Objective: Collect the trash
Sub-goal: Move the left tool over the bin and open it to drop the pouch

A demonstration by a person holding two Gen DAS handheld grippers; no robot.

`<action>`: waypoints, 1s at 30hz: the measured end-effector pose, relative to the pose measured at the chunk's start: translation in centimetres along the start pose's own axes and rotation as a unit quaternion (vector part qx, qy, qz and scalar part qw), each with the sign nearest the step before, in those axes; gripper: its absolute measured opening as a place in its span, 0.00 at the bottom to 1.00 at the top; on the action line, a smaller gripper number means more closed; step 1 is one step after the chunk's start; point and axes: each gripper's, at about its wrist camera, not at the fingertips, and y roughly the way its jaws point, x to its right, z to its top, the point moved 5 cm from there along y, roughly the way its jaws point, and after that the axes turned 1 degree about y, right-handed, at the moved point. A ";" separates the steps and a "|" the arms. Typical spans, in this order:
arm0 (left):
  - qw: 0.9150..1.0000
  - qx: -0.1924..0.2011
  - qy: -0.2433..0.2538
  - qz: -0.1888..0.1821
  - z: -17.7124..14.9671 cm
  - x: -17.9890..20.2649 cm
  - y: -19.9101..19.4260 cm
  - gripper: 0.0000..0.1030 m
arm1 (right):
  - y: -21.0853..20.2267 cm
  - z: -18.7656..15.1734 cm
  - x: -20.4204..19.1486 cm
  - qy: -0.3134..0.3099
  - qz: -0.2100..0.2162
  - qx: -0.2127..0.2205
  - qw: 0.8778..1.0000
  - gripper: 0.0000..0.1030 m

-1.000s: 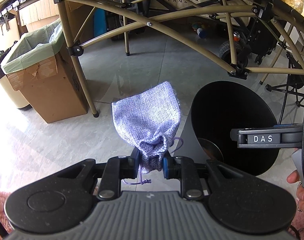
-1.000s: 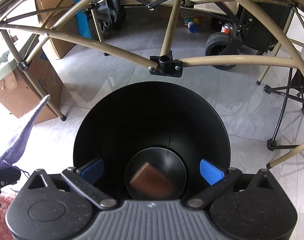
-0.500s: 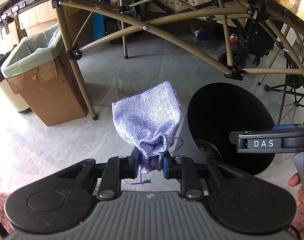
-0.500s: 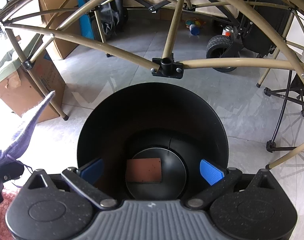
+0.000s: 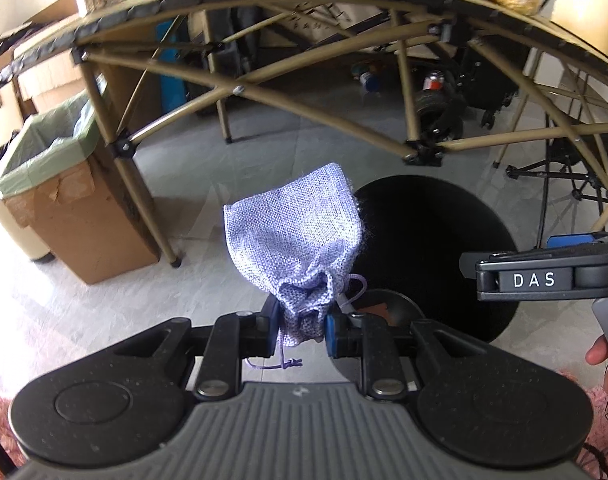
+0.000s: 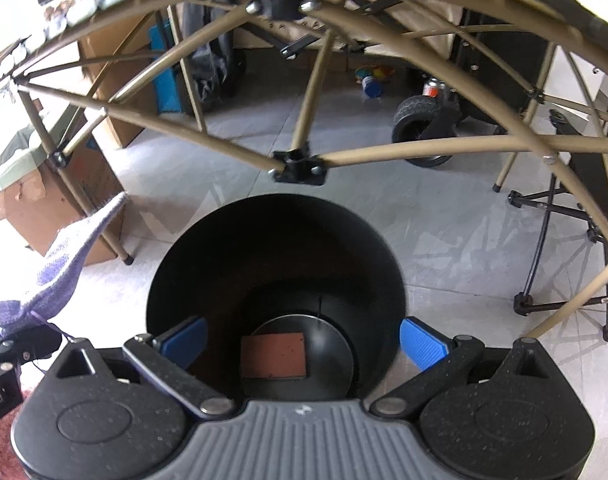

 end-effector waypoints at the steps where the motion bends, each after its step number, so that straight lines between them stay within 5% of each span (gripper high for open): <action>1: 1.000 0.002 0.006 -0.001 0.1 0.4 0.0 0.22 | -0.2 0.0 0.4 0.005 -0.002 0.003 1.000 1.00; 17: 0.997 -0.004 0.068 -0.033 1.3 6.7 1.1 0.22 | -2.5 -1.1 8.7 0.098 -0.051 0.035 0.993 1.00; 30: 0.994 -0.058 0.067 -0.069 2.6 10.6 4.8 0.22 | -2.9 -1.5 12.1 0.136 -0.089 0.045 0.986 1.00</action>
